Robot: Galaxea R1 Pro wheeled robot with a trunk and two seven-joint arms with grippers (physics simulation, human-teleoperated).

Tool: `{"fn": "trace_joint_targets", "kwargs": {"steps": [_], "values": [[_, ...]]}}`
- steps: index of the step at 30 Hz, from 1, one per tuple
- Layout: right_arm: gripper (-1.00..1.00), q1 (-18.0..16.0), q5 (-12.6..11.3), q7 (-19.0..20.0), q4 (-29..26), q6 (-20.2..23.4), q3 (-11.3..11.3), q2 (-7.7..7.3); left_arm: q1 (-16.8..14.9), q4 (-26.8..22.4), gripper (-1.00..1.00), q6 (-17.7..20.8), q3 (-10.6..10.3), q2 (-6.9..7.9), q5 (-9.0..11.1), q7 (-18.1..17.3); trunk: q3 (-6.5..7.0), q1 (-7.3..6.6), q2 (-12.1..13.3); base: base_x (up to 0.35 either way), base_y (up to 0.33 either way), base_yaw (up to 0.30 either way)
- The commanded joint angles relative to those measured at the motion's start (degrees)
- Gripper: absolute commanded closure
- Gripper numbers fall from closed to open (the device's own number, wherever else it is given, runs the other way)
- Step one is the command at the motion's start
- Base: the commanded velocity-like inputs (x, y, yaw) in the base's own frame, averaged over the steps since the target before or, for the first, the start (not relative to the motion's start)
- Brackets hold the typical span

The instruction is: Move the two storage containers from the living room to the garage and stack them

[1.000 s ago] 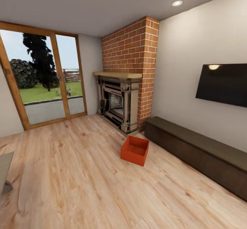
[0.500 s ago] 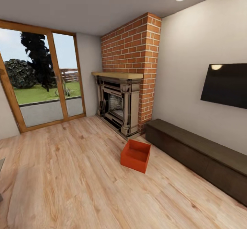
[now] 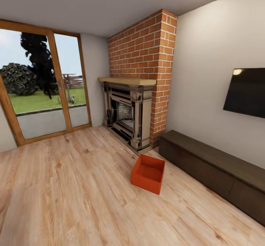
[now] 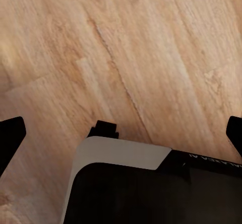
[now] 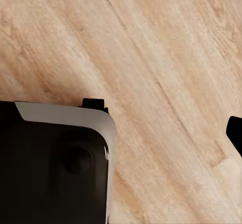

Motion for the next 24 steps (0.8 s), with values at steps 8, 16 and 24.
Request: {"fn": "trace_joint_targets", "kwargs": {"steps": [8,16,24], "values": [[-1.0,-0.07,-0.4,-0.04,0.16,-0.31,0.56,0.03,-0.04,0.03,-1.0,-0.17,-0.42,-0.02,0.44,0.16,-0.07,0.04,-0.04,0.305,0.202,-0.076],[-1.0,-0.07,-0.4,-0.04,0.16,-0.31,0.58,0.03,-0.04,0.03,-1.0,-0.17,-0.42,-0.02,0.44,0.16,-0.07,0.04,-0.04,0.296,0.222,-0.234],[-1.0,-0.07,-0.4,-0.04,0.18,-0.31,0.61,0.03,-0.04,0.03,-1.0,-0.17,-0.42,-0.02,0.44,0.16,-0.07,0.04,-0.04,0.295,0.223,-0.242]]}}
